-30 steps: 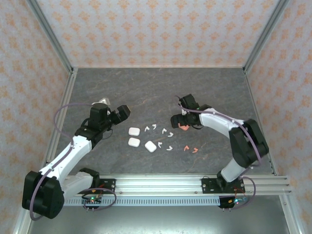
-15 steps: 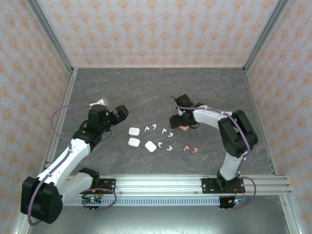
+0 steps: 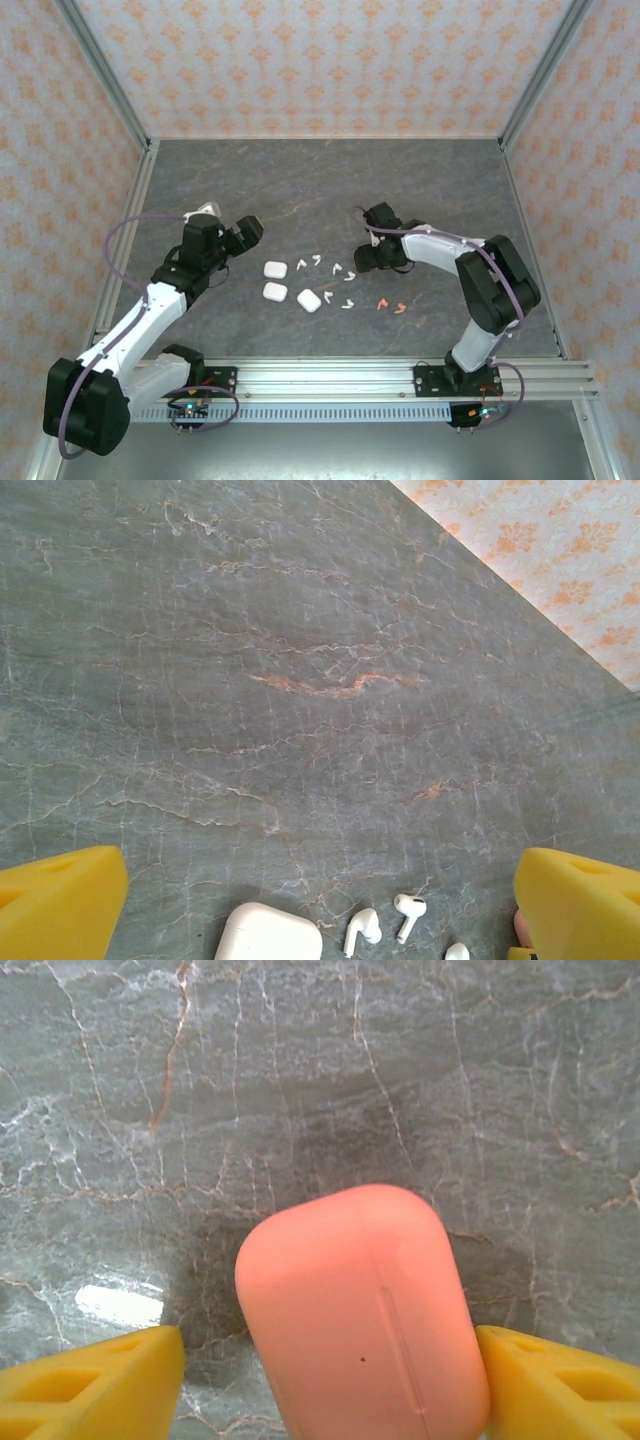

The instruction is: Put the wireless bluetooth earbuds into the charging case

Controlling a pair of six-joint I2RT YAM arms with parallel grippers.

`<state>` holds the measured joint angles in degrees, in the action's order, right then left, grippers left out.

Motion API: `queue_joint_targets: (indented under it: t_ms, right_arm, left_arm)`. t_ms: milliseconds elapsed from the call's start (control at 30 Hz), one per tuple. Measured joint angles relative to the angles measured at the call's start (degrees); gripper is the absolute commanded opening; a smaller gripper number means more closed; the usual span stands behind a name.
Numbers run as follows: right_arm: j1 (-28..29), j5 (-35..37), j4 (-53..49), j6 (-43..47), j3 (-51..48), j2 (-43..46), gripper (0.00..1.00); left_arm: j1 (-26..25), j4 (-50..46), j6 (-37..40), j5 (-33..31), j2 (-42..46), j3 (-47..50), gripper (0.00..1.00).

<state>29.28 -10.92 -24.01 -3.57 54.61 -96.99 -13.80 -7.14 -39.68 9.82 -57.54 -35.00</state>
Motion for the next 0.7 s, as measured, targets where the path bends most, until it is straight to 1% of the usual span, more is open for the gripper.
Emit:
queue_joint_targets:
  t_ms: [300, 467, 567, 633, 700]
  right_arm:
    - [0.35, 0.85, -0.11, -0.92, -0.13, 0.09, 0.63]
    - [0.96, 1.2, -0.22, -0.94, -0.13, 0.0, 0.55]
    - [0.96, 1.75, -0.26, -0.98, -0.13, -0.02, 0.49]
    - [1.07, 1.92, -0.24, -1.14, -0.13, -0.02, 0.46]
    - [1.18, 2.1, -0.22, -1.11, -0.13, -0.02, 0.45]
  left_arm:
    - [-0.09, 0.0, -0.46, -0.02, -0.83, 0.0, 0.99]
    - [-0.09, 0.0, -0.63, -0.02, -0.83, 0.0, 0.99]
    - [-0.09, 0.02, -0.61, -0.02, -0.83, 0.0, 0.99]
    - [-0.11, 0.02, -0.61, 0.0, -0.87, 0.0, 0.99]
    - [-0.11, 0.02, -0.48, 0.07, -1.01, 0.0, 0.99]
